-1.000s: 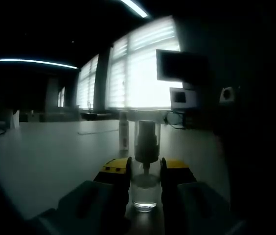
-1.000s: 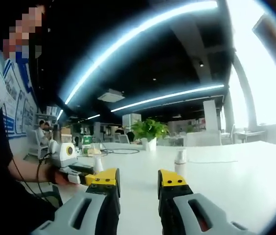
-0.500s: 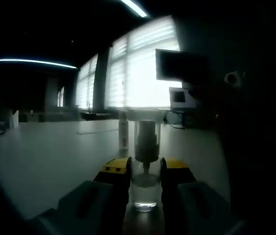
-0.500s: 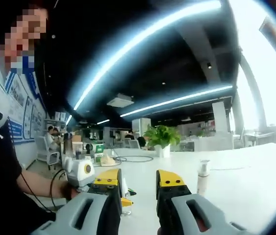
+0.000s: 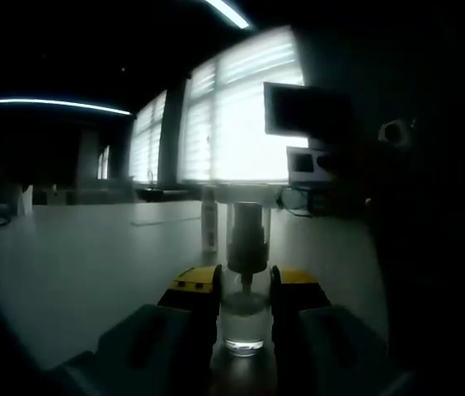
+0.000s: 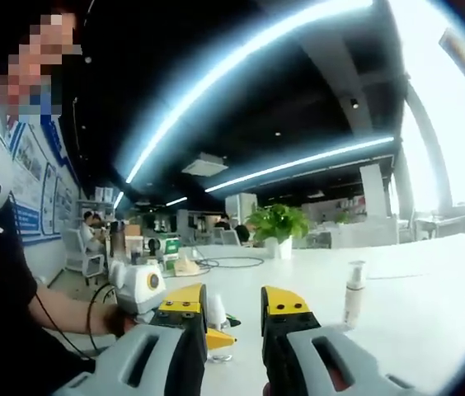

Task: Clamp pump bottle remove cover press pump head put on cover

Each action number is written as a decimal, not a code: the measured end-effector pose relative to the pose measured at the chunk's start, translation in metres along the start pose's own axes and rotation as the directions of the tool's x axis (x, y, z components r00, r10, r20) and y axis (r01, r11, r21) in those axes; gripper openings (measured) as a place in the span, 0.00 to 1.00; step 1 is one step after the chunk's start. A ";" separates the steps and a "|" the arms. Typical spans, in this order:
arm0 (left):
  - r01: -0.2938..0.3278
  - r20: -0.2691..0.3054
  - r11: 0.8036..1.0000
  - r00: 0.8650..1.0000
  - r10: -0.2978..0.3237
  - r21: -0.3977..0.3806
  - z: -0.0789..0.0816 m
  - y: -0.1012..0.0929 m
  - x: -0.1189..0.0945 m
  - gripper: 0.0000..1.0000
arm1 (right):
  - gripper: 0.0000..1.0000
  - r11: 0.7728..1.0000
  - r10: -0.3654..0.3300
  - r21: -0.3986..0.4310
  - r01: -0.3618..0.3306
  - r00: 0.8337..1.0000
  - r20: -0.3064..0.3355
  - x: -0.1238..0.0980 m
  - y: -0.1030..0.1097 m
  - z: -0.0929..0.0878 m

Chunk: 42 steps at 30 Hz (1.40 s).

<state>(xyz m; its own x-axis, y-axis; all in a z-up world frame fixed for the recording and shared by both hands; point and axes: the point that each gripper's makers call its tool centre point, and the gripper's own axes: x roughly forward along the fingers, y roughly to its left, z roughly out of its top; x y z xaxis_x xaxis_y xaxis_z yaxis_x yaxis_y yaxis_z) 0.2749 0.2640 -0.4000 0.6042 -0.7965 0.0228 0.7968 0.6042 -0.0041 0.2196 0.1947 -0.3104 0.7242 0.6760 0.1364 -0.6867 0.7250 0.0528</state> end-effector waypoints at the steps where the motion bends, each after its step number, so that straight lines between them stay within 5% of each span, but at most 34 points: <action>1: 0.001 0.000 1.000 1.000 -0.001 0.000 0.000 0.000 0.000 0.15 | 0.20 1.000 0.002 -0.003 -0.002 1.000 0.000 0.001 0.002 0.000; 20: -0.011 0.002 0.999 1.000 0.011 0.032 0.001 -0.003 0.001 0.15 | 0.20 0.999 0.034 -0.022 -0.036 0.996 -0.084 0.034 0.024 -0.034; 42: -0.038 -0.006 0.999 0.999 0.038 0.032 0.001 -0.001 0.005 0.15 | 0.19 0.999 0.037 -0.030 -0.040 0.993 -0.116 0.056 0.026 -0.047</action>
<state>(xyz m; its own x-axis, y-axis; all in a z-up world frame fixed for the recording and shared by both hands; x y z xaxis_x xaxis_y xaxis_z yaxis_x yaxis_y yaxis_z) 0.2766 0.2594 -0.3991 0.6340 -0.7731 0.0161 0.7727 0.6342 0.0273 0.2455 0.2579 -0.3475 0.7010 0.7129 0.0226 -0.7132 0.7007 0.0177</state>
